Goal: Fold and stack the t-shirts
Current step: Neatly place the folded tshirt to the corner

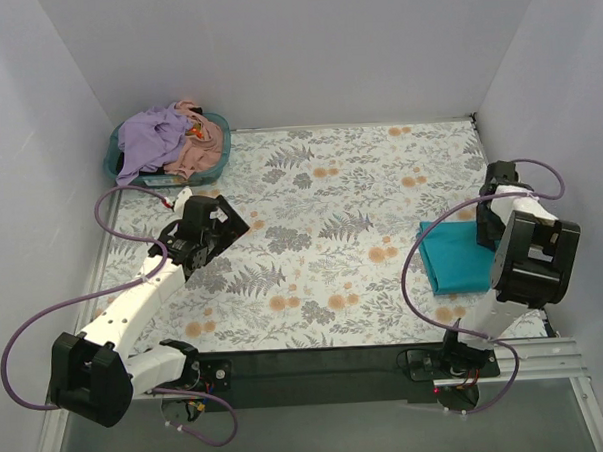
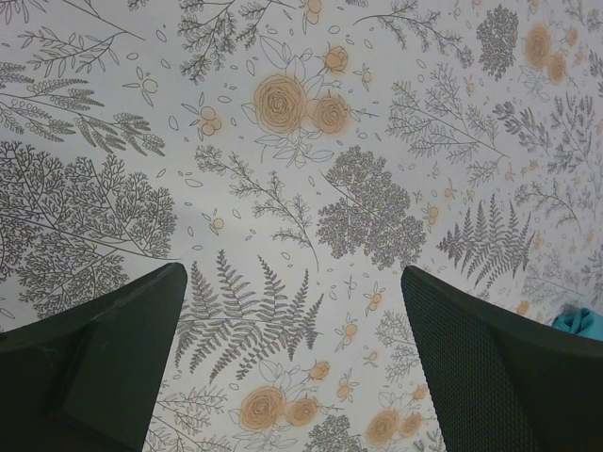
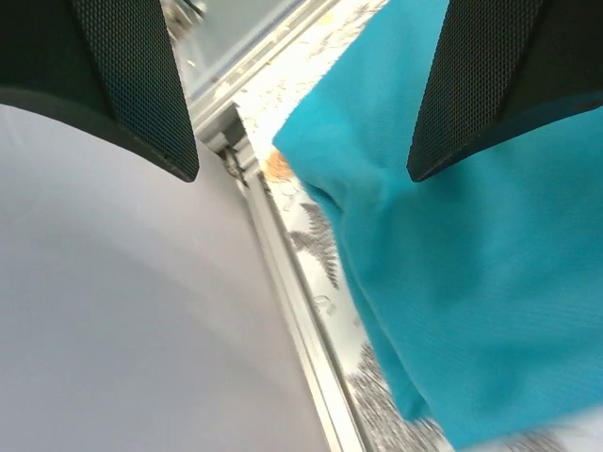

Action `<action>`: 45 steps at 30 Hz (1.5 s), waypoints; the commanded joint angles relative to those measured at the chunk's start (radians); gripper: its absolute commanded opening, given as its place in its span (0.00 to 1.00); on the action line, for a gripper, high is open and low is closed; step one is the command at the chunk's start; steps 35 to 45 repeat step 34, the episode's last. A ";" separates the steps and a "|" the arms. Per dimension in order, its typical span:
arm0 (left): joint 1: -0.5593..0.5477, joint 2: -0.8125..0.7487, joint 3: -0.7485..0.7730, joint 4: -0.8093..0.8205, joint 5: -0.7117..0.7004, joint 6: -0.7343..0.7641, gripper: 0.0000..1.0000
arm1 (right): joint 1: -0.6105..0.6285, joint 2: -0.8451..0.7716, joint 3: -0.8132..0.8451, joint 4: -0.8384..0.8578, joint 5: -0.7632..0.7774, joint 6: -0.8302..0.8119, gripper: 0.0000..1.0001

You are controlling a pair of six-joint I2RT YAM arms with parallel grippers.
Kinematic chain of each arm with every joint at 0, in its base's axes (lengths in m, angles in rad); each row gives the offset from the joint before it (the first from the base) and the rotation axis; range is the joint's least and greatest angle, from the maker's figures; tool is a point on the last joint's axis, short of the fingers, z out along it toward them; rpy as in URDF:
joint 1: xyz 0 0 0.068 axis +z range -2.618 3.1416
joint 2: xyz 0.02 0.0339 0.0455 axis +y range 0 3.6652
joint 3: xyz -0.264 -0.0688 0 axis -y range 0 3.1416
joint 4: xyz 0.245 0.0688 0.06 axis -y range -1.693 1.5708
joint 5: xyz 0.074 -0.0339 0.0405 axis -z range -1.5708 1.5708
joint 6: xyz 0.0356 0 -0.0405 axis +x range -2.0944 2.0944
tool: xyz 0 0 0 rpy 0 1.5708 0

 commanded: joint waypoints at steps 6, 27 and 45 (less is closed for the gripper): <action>0.007 -0.021 0.051 -0.063 -0.032 -0.037 0.98 | 0.103 -0.258 0.063 0.023 -0.398 0.104 0.98; 0.009 -0.273 0.040 -0.258 -0.095 -0.111 0.98 | 0.447 -1.153 -0.566 0.385 -0.893 0.632 0.98; 0.009 -0.314 0.026 -0.276 -0.091 -0.113 0.98 | 0.447 -1.276 -0.583 0.307 -0.794 0.617 0.98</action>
